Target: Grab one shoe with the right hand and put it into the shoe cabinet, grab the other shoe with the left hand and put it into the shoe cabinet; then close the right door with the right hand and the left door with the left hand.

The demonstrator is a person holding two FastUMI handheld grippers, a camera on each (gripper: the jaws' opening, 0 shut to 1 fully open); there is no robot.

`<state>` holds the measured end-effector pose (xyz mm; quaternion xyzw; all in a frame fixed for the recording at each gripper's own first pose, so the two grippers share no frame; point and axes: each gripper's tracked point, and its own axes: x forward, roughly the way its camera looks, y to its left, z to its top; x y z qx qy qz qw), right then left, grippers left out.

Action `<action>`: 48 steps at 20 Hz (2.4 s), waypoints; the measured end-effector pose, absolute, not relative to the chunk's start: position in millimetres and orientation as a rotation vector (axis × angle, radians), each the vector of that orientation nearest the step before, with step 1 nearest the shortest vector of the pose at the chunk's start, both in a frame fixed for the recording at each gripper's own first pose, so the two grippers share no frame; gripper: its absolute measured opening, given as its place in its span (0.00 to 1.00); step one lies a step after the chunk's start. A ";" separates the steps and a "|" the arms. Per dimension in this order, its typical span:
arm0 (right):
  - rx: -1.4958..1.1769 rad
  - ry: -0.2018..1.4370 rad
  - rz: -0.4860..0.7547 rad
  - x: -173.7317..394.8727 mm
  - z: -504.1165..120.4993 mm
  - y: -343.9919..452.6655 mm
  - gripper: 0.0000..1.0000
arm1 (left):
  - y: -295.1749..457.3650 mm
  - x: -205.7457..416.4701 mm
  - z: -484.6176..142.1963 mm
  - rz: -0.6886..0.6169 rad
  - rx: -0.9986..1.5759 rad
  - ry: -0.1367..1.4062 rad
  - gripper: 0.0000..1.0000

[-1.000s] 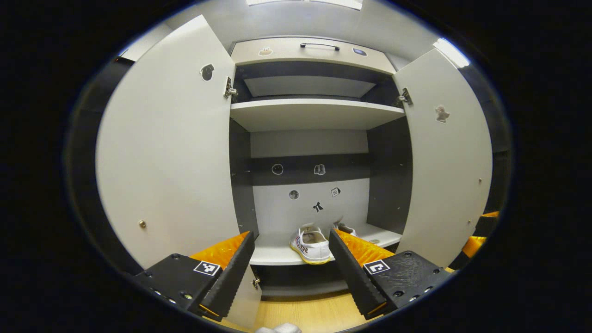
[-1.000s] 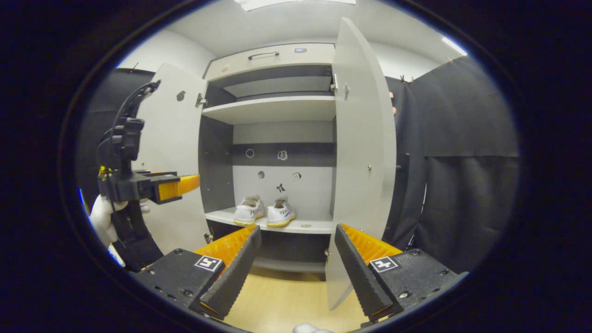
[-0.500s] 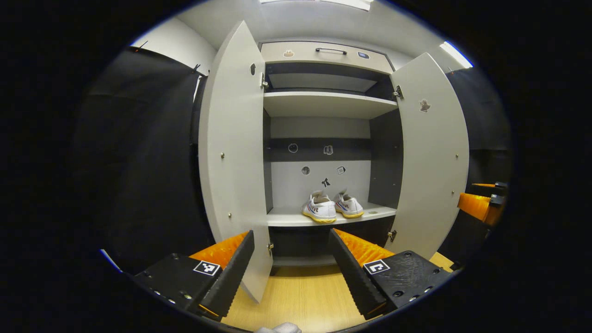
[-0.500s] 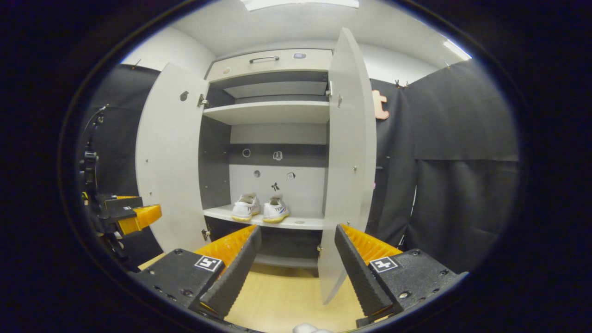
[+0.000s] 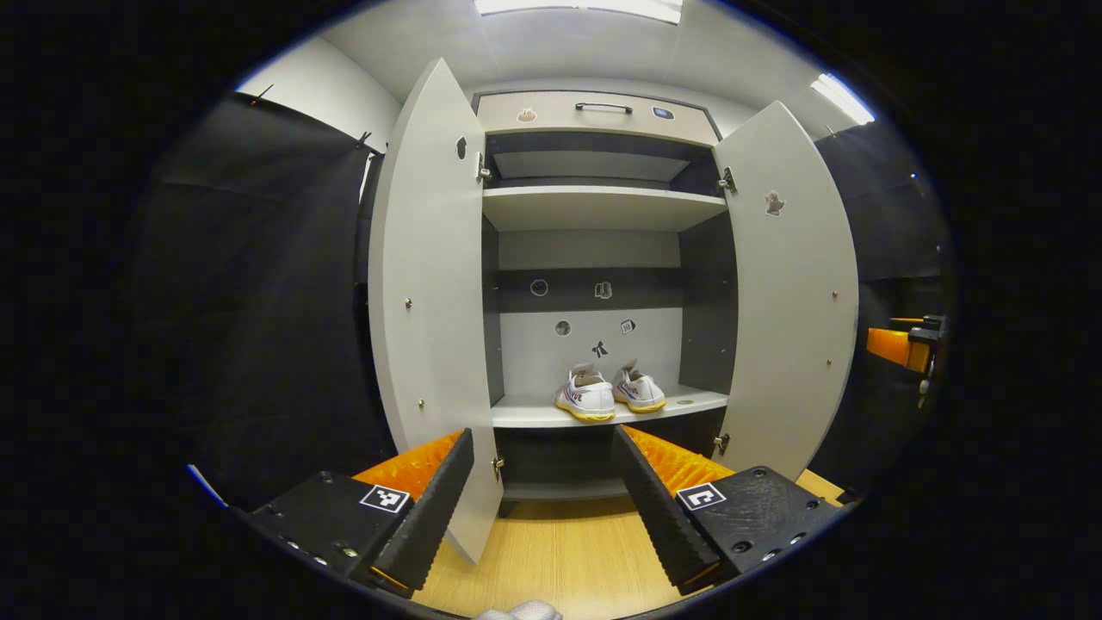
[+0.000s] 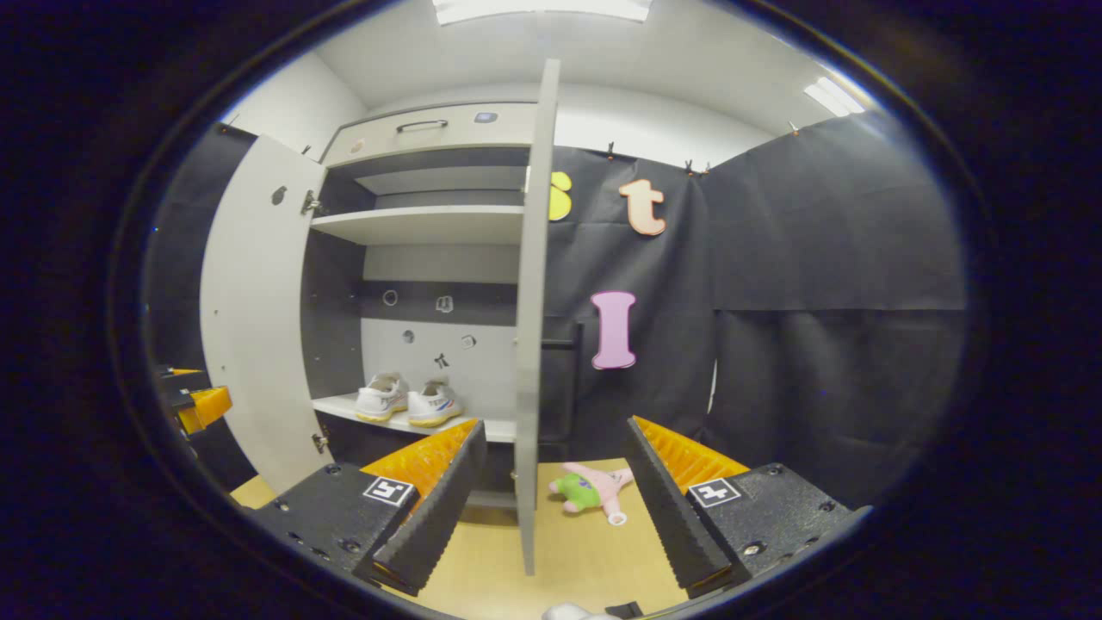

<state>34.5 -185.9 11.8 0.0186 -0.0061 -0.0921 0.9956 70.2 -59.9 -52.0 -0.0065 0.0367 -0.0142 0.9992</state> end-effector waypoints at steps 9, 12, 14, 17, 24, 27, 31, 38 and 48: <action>0.080 0.033 -0.177 93.1 11.9 -231.2 0.99 | -77.6 62.7 -44.6 0.003 -0.014 0.059 0.97; 0.044 0.035 -0.143 97.1 14.7 -224.7 0.95 | -73.1 62.8 -44.7 0.024 -0.020 0.066 0.97; 0.033 0.034 -0.128 95.0 16.2 -216.4 0.95 | -72.9 63.4 -45.0 0.023 -0.017 0.070 0.97; 0.044 0.033 -0.076 94.0 15.9 -190.3 0.94 | -71.5 63.8 -43.4 0.023 -0.020 0.069 0.97; 0.047 0.027 0.089 114.3 18.9 -100.2 0.95 | -56.0 55.6 -42.3 0.047 -0.020 0.070 0.97; 0.061 0.045 0.175 121.4 16.4 -63.3 0.95 | -44.8 52.7 -41.4 0.063 -0.015 0.073 0.97; 0.066 0.044 0.220 109.5 14.1 -33.7 0.97 | -33.9 48.5 -42.4 0.072 -0.022 0.075 0.97; 0.068 0.060 0.238 84.1 8.1 -1.7 0.96 | -13.6 49.9 -42.7 0.050 -0.029 0.075 0.97; 0.054 0.106 0.170 34.8 -7.4 42.0 0.96 | 124.9 72.0 -42.2 0.189 -0.016 0.020 0.96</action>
